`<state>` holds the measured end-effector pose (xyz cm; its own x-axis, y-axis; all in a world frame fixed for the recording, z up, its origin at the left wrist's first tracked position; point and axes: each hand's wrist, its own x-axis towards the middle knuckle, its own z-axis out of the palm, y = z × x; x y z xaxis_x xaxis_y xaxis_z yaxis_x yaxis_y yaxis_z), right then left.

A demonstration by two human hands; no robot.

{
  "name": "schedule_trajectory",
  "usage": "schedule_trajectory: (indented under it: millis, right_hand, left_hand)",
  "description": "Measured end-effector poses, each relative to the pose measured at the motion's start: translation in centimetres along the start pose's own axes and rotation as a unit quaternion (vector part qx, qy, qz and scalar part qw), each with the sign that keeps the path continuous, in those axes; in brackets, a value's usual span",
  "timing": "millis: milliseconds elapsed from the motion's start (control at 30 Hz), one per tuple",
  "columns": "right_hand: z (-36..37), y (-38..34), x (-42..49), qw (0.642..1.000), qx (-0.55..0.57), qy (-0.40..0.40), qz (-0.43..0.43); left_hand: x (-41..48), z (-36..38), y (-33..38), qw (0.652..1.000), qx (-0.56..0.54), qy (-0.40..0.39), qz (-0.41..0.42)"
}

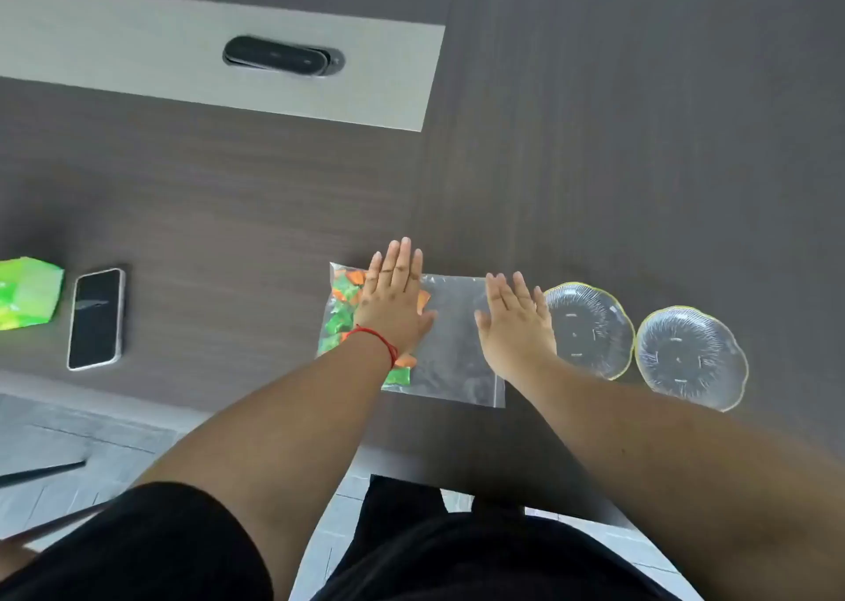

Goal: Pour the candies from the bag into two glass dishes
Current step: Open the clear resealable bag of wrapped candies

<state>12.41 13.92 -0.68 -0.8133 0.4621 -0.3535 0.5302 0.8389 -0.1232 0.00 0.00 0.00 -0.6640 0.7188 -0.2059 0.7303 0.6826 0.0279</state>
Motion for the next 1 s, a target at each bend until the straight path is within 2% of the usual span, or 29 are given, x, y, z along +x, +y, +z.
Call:
schedule_trajectory:
  millis: [200, 333, 400, 533, 600, 733, 867, 933, 1000]
  right_hand:
    - [2.3, 0.3, -1.5, 0.995, -0.071, -0.074, -0.012]
    - [3.3, 0.6, -2.8, 0.991, -0.098, -0.071, -0.054]
    - [3.3, 0.4, -3.3, 0.993, -0.089, -0.069, -0.043]
    - [2.8, 0.0, -2.6, 0.997, -0.011, -0.069, 0.01]
    - [2.4, -0.5, -2.3, 0.991, 0.092, -0.075, 0.062]
    - [1.4, -1.2, -1.2, 0.928, 0.288, -0.098, 0.215]
    - [1.1, -0.8, -1.1, 0.868, 0.425, -0.119, 0.228]
    - [0.7, -0.8, -1.3, 0.857, 0.451, -0.1, 0.228]
    - [0.0, -1.0, -1.5, 0.826, 0.506, -0.102, 0.227]
  left_hand:
    - [-1.6, 2.4, 0.3, 0.991, 0.03, -0.123, 0.032]
    - [-2.7, 3.8, -0.5, 0.988, 0.023, -0.151, 0.021]
    - [-3.1, 4.1, -0.6, 0.986, 0.023, -0.161, 0.022]
    - [-3.0, 4.0, -0.9, 0.986, 0.019, -0.164, 0.018]
    - [-3.2, 4.0, -1.0, 0.986, 0.021, -0.162, 0.022]
    - [-3.5, 4.4, -1.2, 0.988, 0.018, -0.149, 0.018]
    - [-4.1, 3.8, -0.8, 0.994, -0.051, -0.098, -0.016]
    - [-4.4, 2.6, -0.2, 0.99, -0.138, -0.026, -0.033]
    - [-4.7, 0.8, 0.8, 0.963, -0.264, 0.021, -0.048]
